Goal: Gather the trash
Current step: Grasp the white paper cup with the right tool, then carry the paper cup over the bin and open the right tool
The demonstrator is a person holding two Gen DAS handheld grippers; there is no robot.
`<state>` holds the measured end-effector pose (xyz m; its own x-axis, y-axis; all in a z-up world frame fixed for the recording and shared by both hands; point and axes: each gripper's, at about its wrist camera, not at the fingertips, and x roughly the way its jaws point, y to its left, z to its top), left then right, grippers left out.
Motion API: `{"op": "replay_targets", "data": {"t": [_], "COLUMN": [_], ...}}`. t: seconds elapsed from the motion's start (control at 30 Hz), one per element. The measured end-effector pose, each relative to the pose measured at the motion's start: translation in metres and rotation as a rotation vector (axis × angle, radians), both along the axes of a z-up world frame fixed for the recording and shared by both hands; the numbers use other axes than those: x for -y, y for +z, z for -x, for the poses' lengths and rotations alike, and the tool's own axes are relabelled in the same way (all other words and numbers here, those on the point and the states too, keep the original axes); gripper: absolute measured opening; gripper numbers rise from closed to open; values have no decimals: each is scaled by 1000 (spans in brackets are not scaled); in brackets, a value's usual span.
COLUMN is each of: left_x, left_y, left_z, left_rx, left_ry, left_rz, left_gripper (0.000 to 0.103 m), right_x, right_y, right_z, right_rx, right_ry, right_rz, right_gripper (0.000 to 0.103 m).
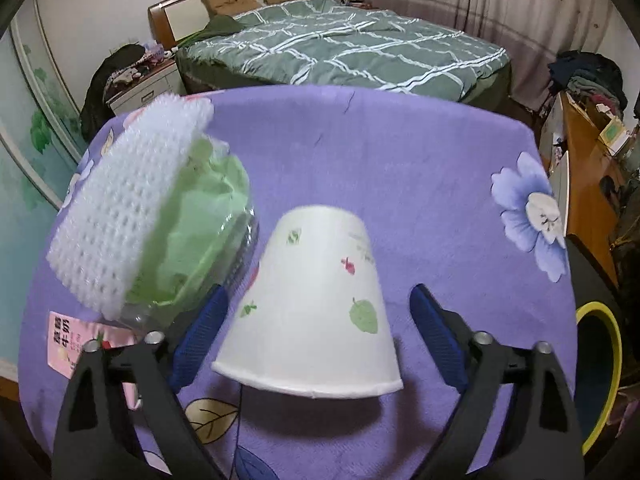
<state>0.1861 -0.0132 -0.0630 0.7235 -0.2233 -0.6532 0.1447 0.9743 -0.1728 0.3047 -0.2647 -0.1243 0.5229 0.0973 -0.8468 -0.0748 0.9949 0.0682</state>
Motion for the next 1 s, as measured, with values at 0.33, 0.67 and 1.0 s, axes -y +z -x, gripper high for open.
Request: {"op": "replay_targets", "data": {"t": [0.33,0.67,1.0], "left_x": [12,36,38], "left_y": [-5,-31,-59], "left_z": [-1,-10,-23], "left_rx": [-12,-75,-132], "left_ry": [-23,-73,-73], "left_rz": [-5,-12,-7], "left_gripper": [98,98,98], "right_x": [35,127,221], "right_y": [14,14,12], "right_z": [48,107,140], "right_rx": [87,143,193], "right_ry": [-62,-278,-520], "right_rz": [-72,-64,-58], "right_gripper": [63,64,66]}}
